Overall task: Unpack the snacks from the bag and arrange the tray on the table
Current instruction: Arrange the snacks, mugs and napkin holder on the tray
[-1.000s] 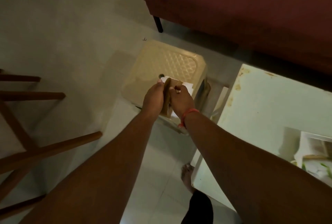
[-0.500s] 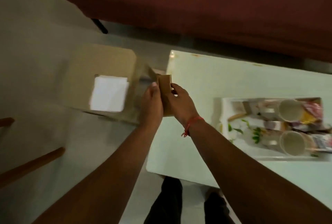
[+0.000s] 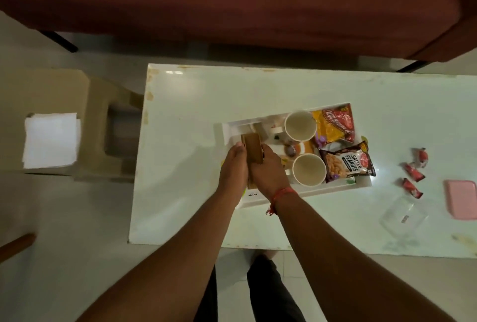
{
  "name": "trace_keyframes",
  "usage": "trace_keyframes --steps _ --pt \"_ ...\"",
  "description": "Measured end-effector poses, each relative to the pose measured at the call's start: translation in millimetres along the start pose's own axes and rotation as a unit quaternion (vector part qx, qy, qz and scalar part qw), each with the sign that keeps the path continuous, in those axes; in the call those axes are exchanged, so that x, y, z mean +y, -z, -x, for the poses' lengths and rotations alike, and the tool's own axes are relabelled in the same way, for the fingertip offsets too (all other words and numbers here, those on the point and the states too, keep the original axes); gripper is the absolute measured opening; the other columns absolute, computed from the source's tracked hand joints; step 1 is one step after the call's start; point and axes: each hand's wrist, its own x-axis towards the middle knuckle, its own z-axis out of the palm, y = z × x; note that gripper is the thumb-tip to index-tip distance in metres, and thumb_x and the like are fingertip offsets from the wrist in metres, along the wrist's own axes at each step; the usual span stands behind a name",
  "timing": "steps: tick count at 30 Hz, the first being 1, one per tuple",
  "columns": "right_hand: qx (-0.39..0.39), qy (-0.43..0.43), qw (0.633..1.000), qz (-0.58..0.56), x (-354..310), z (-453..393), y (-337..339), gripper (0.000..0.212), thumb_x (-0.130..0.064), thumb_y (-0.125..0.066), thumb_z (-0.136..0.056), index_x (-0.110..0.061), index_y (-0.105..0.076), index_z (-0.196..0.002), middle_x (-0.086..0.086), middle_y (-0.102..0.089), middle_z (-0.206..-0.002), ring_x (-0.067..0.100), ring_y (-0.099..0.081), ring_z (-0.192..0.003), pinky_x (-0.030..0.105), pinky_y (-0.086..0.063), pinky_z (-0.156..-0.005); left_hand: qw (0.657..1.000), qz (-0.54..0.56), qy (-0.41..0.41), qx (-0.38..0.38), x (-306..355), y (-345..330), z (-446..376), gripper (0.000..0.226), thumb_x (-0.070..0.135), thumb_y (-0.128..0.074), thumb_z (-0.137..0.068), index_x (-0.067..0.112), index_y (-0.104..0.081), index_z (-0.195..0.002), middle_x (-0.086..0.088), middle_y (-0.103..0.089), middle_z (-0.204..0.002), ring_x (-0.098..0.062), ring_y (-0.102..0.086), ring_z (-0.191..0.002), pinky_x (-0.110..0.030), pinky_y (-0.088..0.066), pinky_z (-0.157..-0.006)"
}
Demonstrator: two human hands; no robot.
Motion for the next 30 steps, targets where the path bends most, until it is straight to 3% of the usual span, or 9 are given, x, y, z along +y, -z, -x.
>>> trace_keyframes --steps 3,9,14,18,21,23,24,27,30 --pt "-0.006 -0.015 1.0 0.009 17 -15 -7 0.03 -0.031 -0.059 -0.076 -0.026 -0.057 -0.105 0.006 -0.067 -0.098 0.026 -0.066 -0.089 0.043 -0.059 -0.077 1.0 0.013 0.002 0.012 -9 -7 -8 0.046 0.056 -0.035 -0.09 0.03 -0.066 -0.112 -0.001 -0.072 -0.108 -0.019 -0.069 -0.102 -0.05 -0.056 -0.093" --pt "-0.007 -0.012 1.0 0.014 15 -19 -7 0.036 -0.03 -0.06 -0.078 -0.03 -0.054 -0.114 0.006 -0.066 -0.103 0.026 -0.066 -0.089 0.044 -0.06 -0.077 1.0 0.002 -0.006 0.029 -12 -10 -15 0.048 0.057 -0.032 -0.093 0.03 -0.064 -0.116 -0.002 -0.071 -0.109 -0.02 -0.069 -0.1 -0.047 -0.058 -0.089" --pt "0.015 0.008 1.0 0.014 7 -10 -5 0.063 -0.02 -0.057 -0.079 -0.024 -0.039 -0.14 0.007 -0.059 -0.125 0.028 -0.06 -0.112 0.047 -0.054 -0.094 0.994 -0.058 -0.06 0.074 -6 0 -9 0.04 0.048 -0.03 -0.102 0.027 -0.059 -0.12 0.002 -0.063 -0.115 -0.019 -0.06 -0.107 -0.037 -0.048 -0.098" --pt "0.104 0.087 0.99 0.042 -14 11 -20 0.056 -0.007 -0.052 -0.084 -0.011 -0.043 -0.139 0.011 -0.052 -0.131 0.028 -0.049 -0.124 0.046 -0.044 -0.105 0.978 -0.077 -0.146 0.124 2 42 -6 0.021 0.035 -0.038 -0.103 0.033 -0.054 -0.09 0.008 -0.064 -0.096 -0.018 -0.063 -0.098 -0.038 -0.051 -0.093" --pt "0.13 0.135 0.978 0.089 -35 23 -41 0.051 -0.006 -0.049 -0.082 -0.005 -0.048 -0.132 0.012 -0.052 -0.13 0.029 -0.048 -0.123 0.04 -0.039 -0.11 0.965 -0.106 -0.174 0.166 10 83 -4 0.021 0.036 -0.037 -0.104 0.029 -0.056 -0.098 0.005 -0.066 -0.101 -0.015 -0.063 -0.098 -0.031 -0.05 -0.09" --pt "0.073 0.141 0.982 0.101 -57 28 -78 0.051 -0.005 -0.054 -0.087 -0.007 -0.046 -0.138 0.009 -0.049 -0.14 0.023 -0.047 -0.127 0.023 -0.03 -0.109 0.951 -0.125 -0.192 0.207 20 130 -9 0.026 0.037 -0.036 -0.104 0.024 -0.058 -0.102 0.003 -0.066 -0.102 -0.013 -0.063 -0.097 -0.028 -0.05 -0.087" --pt "0.028 0.145 0.984 0.102 -69 27 -101 0.051 -0.006 -0.056 -0.089 -0.008 -0.045 -0.14 0.008 -0.047 -0.142 0.02 -0.048 -0.126 0.022 -0.03 -0.107 0.942 -0.138 -0.202 0.231 24 158 -14 0.028 0.037 -0.036 -0.104 0.021 -0.058 -0.1 0.001 -0.065 -0.099 -0.016 -0.063 -0.094 -0.029 -0.05 -0.083" --pt "-0.095 0.154 0.976 0.121 -102 23 -172 0.048 -0.012 -0.057 -0.093 -0.008 -0.045 -0.14 0.01 -0.047 -0.142 0.024 -0.052 -0.126 0.032 -0.038 -0.109 0.912 -0.18 -0.217 0.298 36 249 -28 0.025 0.029 -0.041 -0.102 0.015 -0.059 -0.093 -0.004 -0.062 -0.088 -0.023 -0.062 -0.085 -0.027 -0.045 -0.07" --pt "-0.163 0.137 0.968 0.13 -141 17 -241 0.038 -0.017 -0.056 -0.094 -0.005 -0.051 -0.13 0.012 -0.056 -0.131 0.029 -0.056 -0.118 0.03 -0.042 -0.093 0.865 -0.224 -0.246 0.375 40 344 -43 0.017 0.015 -0.053 -0.096 0.004 -0.065 -0.103 -0.014 -0.066 -0.101 -0.029 -0.062 -0.096 -0.032 -0.047 -0.084"
